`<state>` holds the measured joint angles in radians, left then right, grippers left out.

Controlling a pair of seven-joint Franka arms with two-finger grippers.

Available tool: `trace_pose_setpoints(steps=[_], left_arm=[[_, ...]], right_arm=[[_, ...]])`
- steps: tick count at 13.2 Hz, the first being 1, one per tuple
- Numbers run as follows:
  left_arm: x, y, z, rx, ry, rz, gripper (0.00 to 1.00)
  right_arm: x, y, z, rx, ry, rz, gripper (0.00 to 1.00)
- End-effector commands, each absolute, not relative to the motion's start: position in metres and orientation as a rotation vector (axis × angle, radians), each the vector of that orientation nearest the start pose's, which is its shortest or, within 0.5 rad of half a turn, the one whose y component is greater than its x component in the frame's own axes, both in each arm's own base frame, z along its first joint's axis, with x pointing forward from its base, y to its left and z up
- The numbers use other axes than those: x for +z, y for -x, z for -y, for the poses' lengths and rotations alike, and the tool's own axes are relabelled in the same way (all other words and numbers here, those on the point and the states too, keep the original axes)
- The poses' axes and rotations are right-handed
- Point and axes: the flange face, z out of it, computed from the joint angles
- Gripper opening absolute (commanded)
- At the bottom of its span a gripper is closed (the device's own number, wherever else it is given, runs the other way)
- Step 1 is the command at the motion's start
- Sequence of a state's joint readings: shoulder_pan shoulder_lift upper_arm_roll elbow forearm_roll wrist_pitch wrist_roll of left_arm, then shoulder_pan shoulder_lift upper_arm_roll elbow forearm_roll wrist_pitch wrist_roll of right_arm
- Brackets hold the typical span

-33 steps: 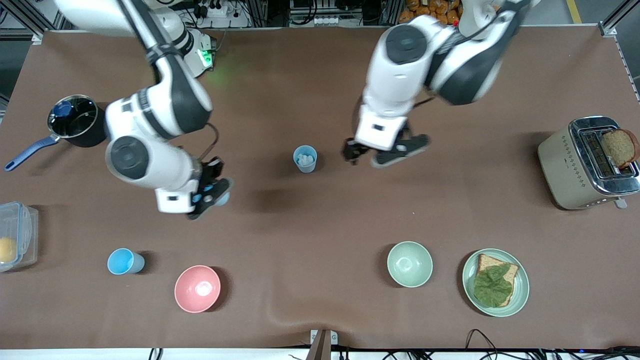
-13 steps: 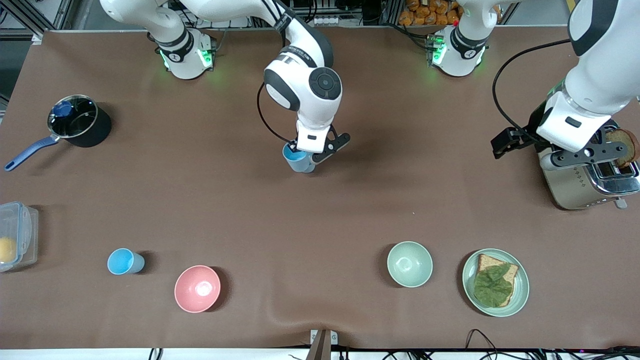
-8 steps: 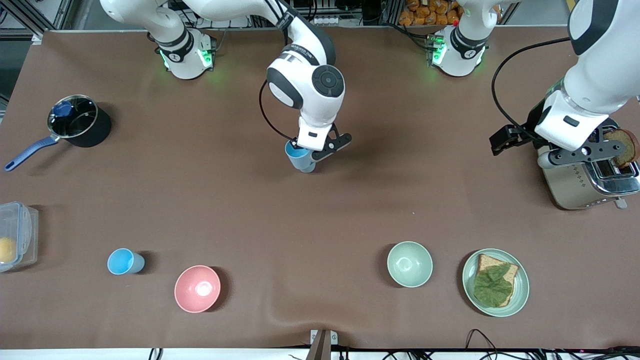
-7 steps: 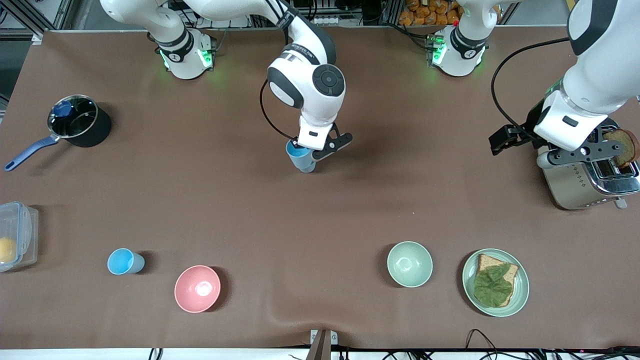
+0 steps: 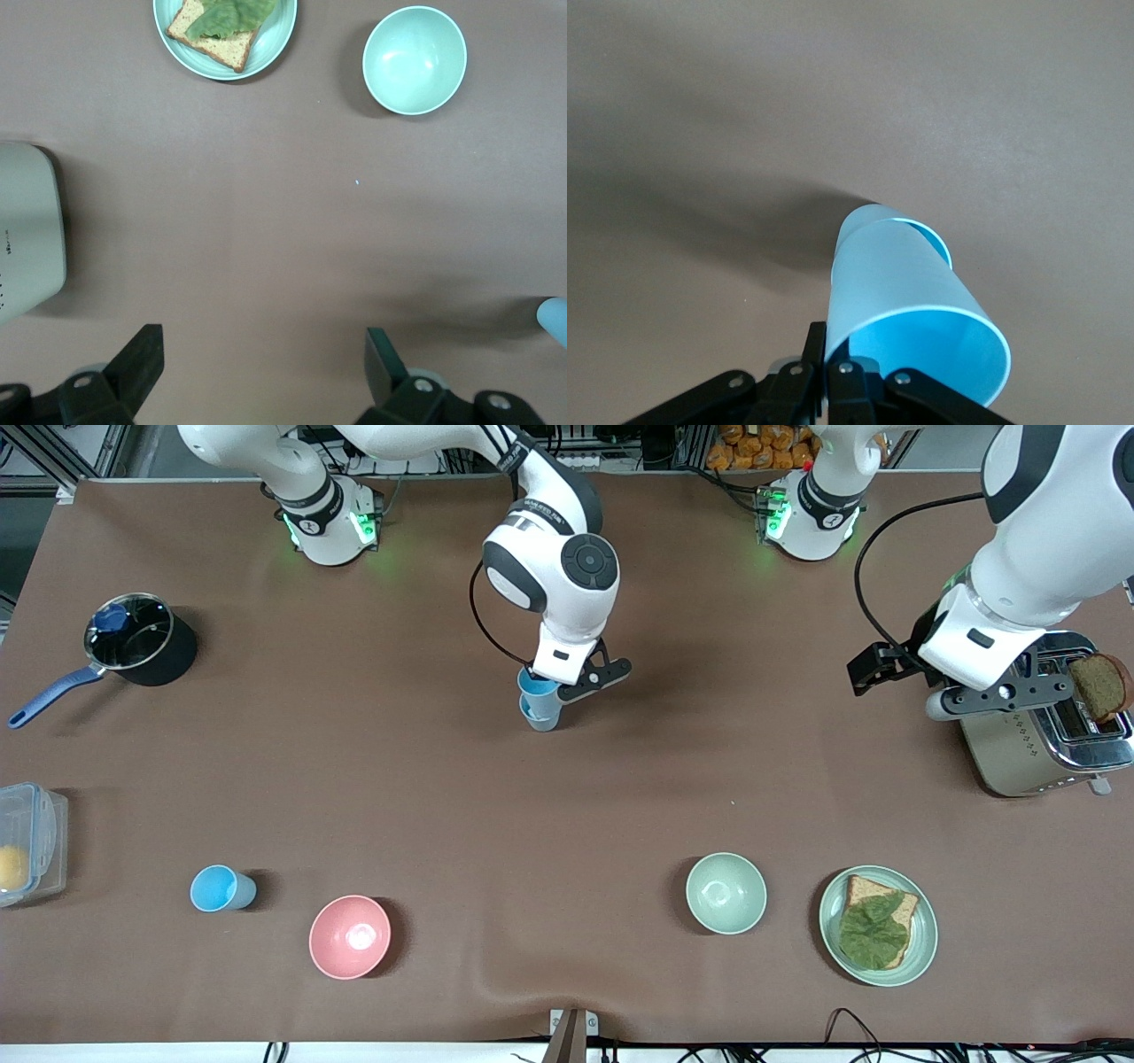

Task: Stack blue cups with both arms
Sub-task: 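Lower the blue cup into the tissue cup and open the right gripper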

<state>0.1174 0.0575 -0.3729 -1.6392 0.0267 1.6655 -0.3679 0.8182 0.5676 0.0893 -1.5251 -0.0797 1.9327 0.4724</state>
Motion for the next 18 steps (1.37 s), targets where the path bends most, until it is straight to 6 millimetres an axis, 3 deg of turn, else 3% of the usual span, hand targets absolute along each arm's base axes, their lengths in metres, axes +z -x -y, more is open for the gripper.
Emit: trace_pose_setpoints(steps=[1,9,10,11,12,15,18], left_arm=[[0.572,-0.552,0.136,0.075,3.136,0.137,1.00],[0.572,-0.552,0.138,0.077,3.136,0.132,1.00],[0.574,-0.552,0.138,0.073,3.137,0.130,1.00],[0.574,-0.552,0.138,0.073,3.137,0.132,1.00],[0.573,-0.552,0.138,0.074,3.136,0.132,1.00],[0.572,-0.553,0.137,0.077,3.136,0.134,1.00],[0.576,-0.551,0.138,0.065,3.136,0.139,1.00]], right_arm=[[0.317,-0.430,-0.536,0.183,3.179,0.671,0.00],[0.309,-0.428,-0.531,0.214,3.217,0.603,0.00],[0.310,-0.428,-0.531,0.208,3.218,0.611,0.12],[0.310,-0.428,-0.531,0.202,3.222,0.614,0.53],[0.311,-0.428,-0.531,0.192,3.224,0.615,1.00],[0.323,-0.433,-0.530,0.170,3.215,0.588,1.00],[0.368,-0.459,-0.498,0.144,3.211,0.496,1.00]])
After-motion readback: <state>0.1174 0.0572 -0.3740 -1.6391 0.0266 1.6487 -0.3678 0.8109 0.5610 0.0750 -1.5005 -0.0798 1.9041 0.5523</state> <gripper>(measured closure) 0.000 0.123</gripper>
